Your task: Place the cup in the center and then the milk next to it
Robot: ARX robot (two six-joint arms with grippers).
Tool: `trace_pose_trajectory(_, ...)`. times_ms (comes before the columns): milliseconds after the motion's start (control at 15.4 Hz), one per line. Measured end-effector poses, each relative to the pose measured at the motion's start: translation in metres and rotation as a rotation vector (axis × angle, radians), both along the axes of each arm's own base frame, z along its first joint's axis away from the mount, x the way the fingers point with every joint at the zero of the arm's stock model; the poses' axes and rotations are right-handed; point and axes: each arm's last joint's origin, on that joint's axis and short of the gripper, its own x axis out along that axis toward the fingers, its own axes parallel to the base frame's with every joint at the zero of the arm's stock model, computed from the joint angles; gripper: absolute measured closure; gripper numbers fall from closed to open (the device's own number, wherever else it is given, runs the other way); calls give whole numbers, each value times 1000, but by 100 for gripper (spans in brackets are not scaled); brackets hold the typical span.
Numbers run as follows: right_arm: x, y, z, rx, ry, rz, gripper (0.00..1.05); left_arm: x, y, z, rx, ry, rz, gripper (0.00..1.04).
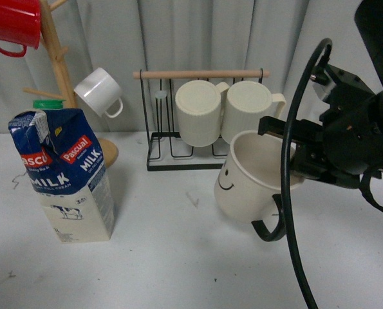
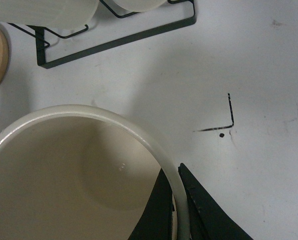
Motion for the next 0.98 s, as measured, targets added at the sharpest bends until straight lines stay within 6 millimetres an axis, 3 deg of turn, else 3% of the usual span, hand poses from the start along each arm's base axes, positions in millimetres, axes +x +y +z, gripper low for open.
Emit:
trace_pose_trajectory(195,11,28,-2,-75,15,7,102,0,0,0,0,0,0,7)
trace_pose_trajectory(520,20,64,-22,-150,88,44,102,0,0,0,0,0,0,7)
trace_pose_trajectory(976,31,57,-36,-192,141,2,102,0,0,0,0,0,0,7)
